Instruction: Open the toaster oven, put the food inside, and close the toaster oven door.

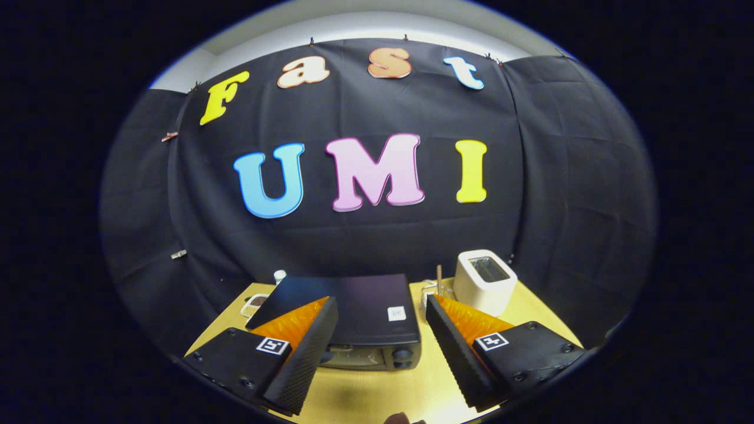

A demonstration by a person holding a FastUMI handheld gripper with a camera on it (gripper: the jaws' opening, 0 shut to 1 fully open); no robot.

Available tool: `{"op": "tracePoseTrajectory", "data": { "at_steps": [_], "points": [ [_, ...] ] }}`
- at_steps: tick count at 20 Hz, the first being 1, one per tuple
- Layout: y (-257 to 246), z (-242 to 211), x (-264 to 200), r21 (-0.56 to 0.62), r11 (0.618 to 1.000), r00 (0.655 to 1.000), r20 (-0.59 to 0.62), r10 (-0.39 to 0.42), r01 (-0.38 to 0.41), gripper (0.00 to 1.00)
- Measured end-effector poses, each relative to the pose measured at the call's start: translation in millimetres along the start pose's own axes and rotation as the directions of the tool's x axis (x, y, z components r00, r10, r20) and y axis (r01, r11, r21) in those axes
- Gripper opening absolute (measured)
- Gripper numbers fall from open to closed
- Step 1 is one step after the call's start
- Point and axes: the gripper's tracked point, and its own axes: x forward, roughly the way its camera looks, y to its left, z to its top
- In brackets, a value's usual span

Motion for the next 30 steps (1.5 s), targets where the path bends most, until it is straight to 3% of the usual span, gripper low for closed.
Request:
{"op": "tracePoseTrajectory", "data": {
  "at_steps": [4, 14, 22, 30],
  "points": [
    [-43.8, 48.6, -10.2, -0.006, 1.000, 0.995, 0.101, -0.026, 0.027, 0.98],
    [-137.0, 115.4, -34.1, -0.035, 0.996, 0.970, 0.229, -0.075, 0.085, 0.98],
    [-176.2, 121.4, -38.0, 0.036, 0.994, 0.971, 0.214, -0.108, 0.103, 0.98],
    [-170.5, 130.8, -37.5, 0.026, 0.995, 0.972, 0.215, -0.098, 0.095, 0.98]
  ]
}}
